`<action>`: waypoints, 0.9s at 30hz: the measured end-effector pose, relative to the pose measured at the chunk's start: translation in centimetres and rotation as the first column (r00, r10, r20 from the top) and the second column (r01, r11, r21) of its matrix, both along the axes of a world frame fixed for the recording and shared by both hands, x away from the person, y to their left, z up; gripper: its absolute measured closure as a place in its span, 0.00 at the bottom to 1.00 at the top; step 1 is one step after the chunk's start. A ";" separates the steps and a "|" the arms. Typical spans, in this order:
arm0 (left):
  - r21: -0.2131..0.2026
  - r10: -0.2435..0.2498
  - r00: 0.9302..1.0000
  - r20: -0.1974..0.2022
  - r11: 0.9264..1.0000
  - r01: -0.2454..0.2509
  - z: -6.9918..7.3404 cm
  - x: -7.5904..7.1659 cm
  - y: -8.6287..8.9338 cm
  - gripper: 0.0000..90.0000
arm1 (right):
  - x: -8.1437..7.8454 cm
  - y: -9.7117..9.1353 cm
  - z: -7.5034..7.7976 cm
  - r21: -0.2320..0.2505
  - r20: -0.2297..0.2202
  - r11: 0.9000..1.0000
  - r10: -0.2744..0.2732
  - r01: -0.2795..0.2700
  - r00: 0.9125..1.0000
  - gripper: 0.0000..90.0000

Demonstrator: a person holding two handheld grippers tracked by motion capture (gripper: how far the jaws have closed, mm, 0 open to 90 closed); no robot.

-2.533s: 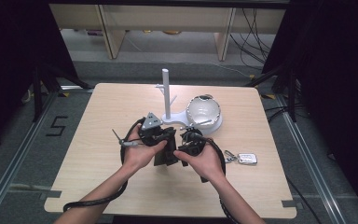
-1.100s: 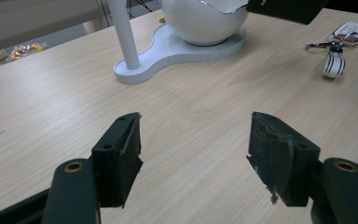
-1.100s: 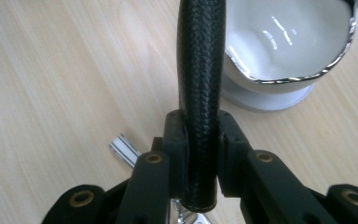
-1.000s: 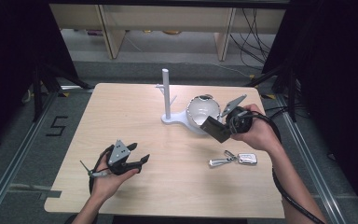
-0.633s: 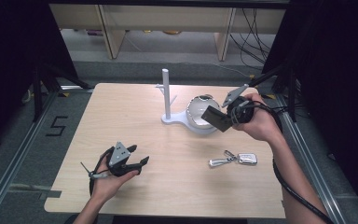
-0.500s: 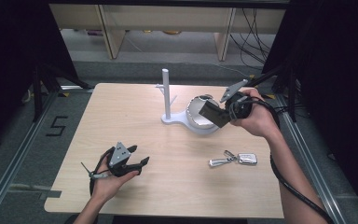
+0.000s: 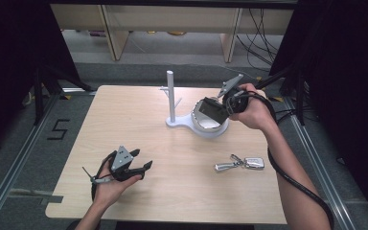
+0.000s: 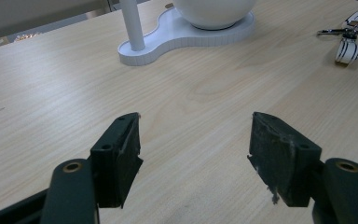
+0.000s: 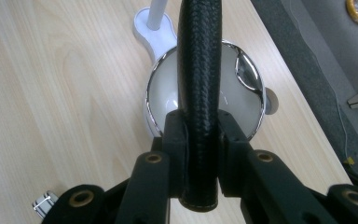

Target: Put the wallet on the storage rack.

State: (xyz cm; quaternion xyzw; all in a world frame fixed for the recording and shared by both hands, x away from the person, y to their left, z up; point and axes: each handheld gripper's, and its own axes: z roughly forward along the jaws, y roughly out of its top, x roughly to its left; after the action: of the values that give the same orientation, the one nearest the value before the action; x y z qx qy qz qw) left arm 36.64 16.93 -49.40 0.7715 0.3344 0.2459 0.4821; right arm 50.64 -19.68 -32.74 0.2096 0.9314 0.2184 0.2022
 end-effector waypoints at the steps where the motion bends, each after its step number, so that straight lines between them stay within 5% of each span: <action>1: -0.001 -0.001 1.000 0.000 1.000 0.001 0.0 0.0 0.0 0.37 | 0.1 0.1 -0.1 0.001 -0.002 1.000 -0.003 0.003 1.000 0.86; 27: -0.002 0.000 1.000 -0.006 1.000 0.000 -0.1 0.0 -0.1 0.36 | 2.0 0.5 -2.1 0.006 -0.020 1.000 0.009 -0.008 1.000 0.86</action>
State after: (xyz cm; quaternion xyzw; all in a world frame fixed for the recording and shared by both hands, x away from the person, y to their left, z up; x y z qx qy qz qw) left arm 36.66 16.79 -49.54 0.7717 0.3360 0.2434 0.4820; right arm 52.63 -19.21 -34.88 0.2084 0.9337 0.2197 0.1912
